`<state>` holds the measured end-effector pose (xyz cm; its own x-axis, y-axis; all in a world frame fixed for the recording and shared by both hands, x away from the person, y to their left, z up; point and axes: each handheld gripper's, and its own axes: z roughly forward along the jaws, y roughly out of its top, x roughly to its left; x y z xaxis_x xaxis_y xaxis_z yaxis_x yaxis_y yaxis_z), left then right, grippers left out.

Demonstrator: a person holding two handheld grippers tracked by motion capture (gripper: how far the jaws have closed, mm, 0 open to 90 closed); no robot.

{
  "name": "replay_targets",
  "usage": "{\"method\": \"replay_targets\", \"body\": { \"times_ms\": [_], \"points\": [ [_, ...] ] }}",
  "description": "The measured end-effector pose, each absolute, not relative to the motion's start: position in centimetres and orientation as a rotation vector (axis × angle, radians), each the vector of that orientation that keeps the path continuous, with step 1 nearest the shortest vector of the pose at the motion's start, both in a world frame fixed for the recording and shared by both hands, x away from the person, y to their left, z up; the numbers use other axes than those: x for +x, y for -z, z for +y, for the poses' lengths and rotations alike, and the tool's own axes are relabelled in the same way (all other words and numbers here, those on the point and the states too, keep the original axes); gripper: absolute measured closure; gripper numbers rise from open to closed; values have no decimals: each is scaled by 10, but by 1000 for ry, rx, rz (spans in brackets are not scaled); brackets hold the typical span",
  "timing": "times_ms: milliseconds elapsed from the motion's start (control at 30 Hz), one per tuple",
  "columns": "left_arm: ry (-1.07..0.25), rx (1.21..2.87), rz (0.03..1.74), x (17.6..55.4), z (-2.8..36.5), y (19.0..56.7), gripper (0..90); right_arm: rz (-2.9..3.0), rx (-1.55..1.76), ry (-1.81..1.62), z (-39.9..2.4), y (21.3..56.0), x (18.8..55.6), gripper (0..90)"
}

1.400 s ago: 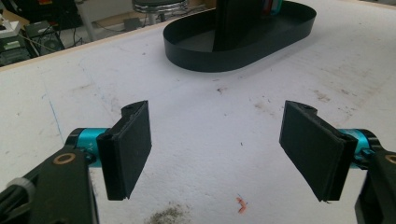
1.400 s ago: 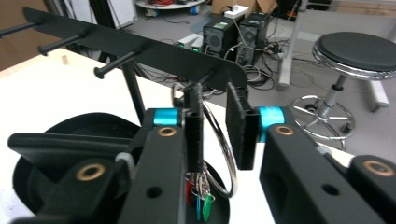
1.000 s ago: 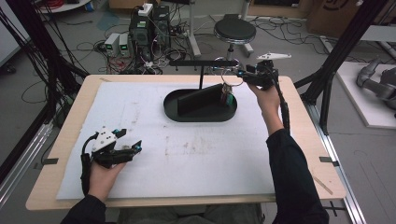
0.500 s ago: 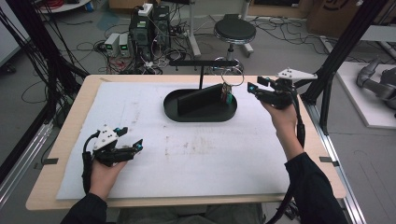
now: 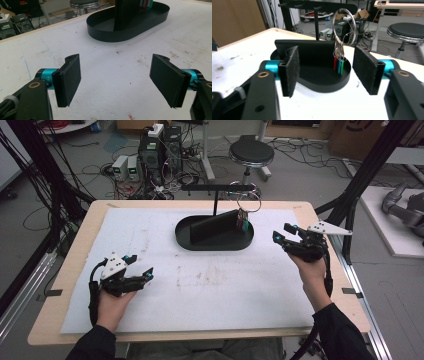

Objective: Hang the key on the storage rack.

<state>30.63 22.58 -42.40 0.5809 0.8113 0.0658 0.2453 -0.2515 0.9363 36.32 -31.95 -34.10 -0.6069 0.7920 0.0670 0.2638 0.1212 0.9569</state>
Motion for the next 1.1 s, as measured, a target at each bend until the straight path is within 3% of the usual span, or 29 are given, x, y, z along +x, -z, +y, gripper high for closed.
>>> {"method": "replay_targets", "body": {
  "times_ms": [467, 1100],
  "points": [
    [-711, 1771, 868, 306, 228, 423, 251, 1943, 1078, -1476, -334, 395, 342, 336],
    [-733, 1771, 874, 302, 233, 422, 249, 1990, 1078, -1320, -336, 405, 350, 294]
  ]
}}
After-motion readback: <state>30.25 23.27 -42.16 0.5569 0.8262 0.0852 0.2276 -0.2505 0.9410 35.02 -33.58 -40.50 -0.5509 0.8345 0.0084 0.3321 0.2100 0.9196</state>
